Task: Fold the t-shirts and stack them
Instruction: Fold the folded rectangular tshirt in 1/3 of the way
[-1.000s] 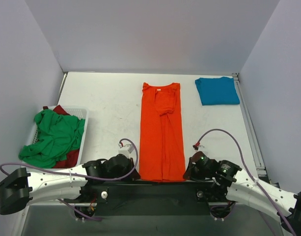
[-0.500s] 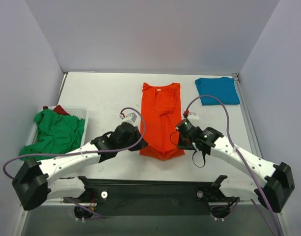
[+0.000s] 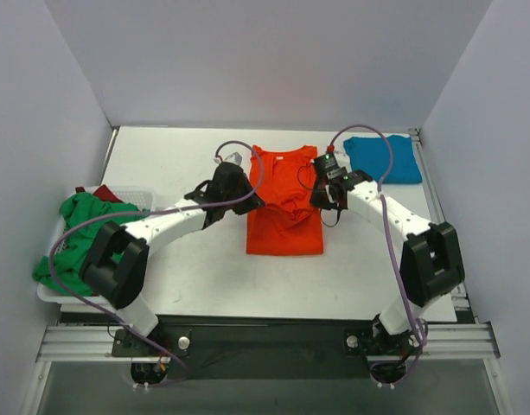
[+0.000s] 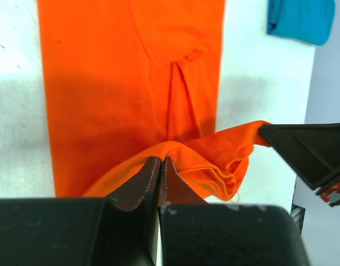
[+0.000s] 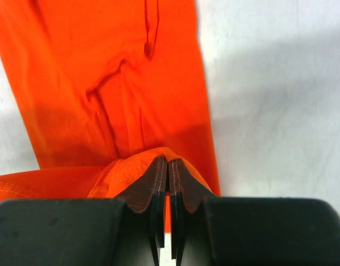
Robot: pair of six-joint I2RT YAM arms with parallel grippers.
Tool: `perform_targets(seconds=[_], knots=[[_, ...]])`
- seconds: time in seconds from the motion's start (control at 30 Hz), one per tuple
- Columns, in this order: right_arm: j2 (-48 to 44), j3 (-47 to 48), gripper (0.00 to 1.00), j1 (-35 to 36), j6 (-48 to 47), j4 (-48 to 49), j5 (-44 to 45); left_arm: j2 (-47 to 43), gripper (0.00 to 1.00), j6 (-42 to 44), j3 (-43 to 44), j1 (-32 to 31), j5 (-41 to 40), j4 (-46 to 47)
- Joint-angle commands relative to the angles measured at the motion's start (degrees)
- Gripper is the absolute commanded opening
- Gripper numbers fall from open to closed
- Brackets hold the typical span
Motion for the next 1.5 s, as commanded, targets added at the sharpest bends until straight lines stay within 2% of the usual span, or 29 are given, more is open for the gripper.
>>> perform_targets(seconds=[0.0, 0.27, 0.8, 1.0, 1.1, 1.17, 1.2, 1.23, 1.3, 1.33, 1.4, 1.47], knots=[[5.2, 4.3, 0.00, -2.9, -2.6, 1.9, -4.6, 5.6, 0.00, 1.3, 4.3, 2.4, 3.3, 3.1], [13.8, 11.2, 0.00, -8.0, -3.1, 2.0, -10.8, 13.6, 0.00, 1.6, 8.5, 5.7, 4.7, 2.6], [17.3, 13.1, 0.00, -11.9, -3.3, 2.5, -14.0, 13.7, 0.00, 3.1, 10.9, 8.9, 5.3, 0.7], [19.9, 14.5, 0.00, -12.7, -3.4, 2.5, -15.3, 16.6, 0.00, 4.4, 13.4, 9.5, 6.1, -0.2], [21.6, 16.1, 0.08, -13.4, -3.6, 2.5, -16.8, 18.1, 0.01, 5.0, 14.2, 10.1, 7.1, 0.2], [22.6, 18.0, 0.23, -14.2, -4.4, 2.6, -17.2, 19.5, 0.14, 5.8, 15.6, 11.0, 8.2, 0.3], [23.3, 18.7, 0.30, -14.6, -4.8, 2.6, -18.6, 19.6, 0.25, 6.6, 16.0, 11.5, 9.4, 0.4], [23.6, 19.5, 0.42, -15.0, -5.0, 2.6, -19.3, 19.9, 0.46, 7.1, 16.0, 12.2, 10.4, 1.1], [22.8, 20.4, 0.52, -15.9, -6.1, 2.2, -19.4, 19.2, 0.60, 8.5, 15.6, 13.7, 11.7, 2.2], [22.1, 20.5, 0.55, -15.9, -6.4, 2.1, -19.3, 18.6, 0.63, 8.9, 15.4, 14.1, 11.5, 2.3], [19.5, 19.7, 0.54, -15.2, -7.4, 1.4, -18.0, 15.6, 0.65, 9.0, 13.8, 14.5, 9.9, 2.8], [17.6, 18.5, 0.51, -14.2, -7.5, 1.3, -16.1, 13.8, 0.59, 8.9, 13.4, 14.0, 9.5, 2.1]])
